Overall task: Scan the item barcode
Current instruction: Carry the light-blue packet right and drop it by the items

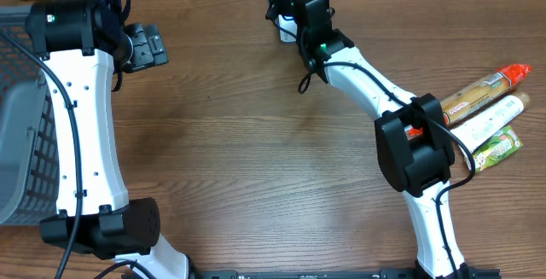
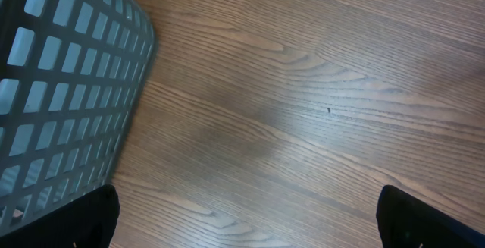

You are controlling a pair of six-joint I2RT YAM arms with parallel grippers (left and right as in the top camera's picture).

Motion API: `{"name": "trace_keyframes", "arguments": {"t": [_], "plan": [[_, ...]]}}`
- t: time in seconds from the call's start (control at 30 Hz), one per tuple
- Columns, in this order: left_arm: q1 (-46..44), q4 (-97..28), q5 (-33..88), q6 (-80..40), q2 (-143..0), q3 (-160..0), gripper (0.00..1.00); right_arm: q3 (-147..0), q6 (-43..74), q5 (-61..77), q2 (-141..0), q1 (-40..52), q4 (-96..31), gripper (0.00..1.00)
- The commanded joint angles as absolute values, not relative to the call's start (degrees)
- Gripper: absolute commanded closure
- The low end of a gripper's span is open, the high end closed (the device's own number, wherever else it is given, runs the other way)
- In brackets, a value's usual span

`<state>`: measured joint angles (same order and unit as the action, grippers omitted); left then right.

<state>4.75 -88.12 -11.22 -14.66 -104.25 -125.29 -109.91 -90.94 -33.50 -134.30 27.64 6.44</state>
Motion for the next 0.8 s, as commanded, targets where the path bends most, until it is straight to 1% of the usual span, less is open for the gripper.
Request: {"name": "trace_keyframes", "arguments": {"t": [0.0,0.07,0.17,0.23,0.33,0.37,0.5,0.57,0.67,0.77], "plan": [[4.86,-88.05,-11.77,-15.03,-103.81,-125.73,0.00,-110.67,-83.74,-34.68,-126.82,28.23,6.35,0.96],[4.86,-88.05,-11.77,-15.03,-103.81,-125.73,0.00,-110.67,-78.83,-34.70,-123.59,28.27,1.43,0.96],[4.86,-88.03,-11.77,-15.03,-103.81,-125.73,0.00,-110.67,-72.27,-32.34,-118.28,28.80,-12.43,0.96],[4.86,-88.05,-11.77,-15.03,-103.81,-125.73,0.00,-110.67,-64.75,-27.53,-114.43,28.86,-21.96,0.96],[4.86,-88.05,-11.77,-15.03,-103.81,-125.73,0.00,-110.67,-50.85,-12.84,-108.27,28.03,-34.37,0.96],[4.86,-88.05,-11.77,-15.03,-103.81,-125.73,0.00,-110.67,-46.15,-3.73,-105.86,26.76,-38.70,0.96],[4.86,-88.05,-11.77,-15.03,-103.81,-125.73,0.00,-110.67,-39.07,26.15,-101.49,19.51,-47.99,0.96],[4.86,-88.05,-11.77,-15.03,-103.81,-125.73,0.00,-110.67,-37.06,36.56,-101.23,14.41,-51.62,0.96],[4.86,-88.05,-11.77,-15.03,-103.81,-125.73,0.00,-110.65,-31.48,41.10,-102.08,7.40,-55.09,0.96],[4.86,-88.05,-11.77,-15.05,-103.81,-125.73,0.00,-110.63,-23.68,38.81,-103.72,0.25,-57.01,0.96]]}}
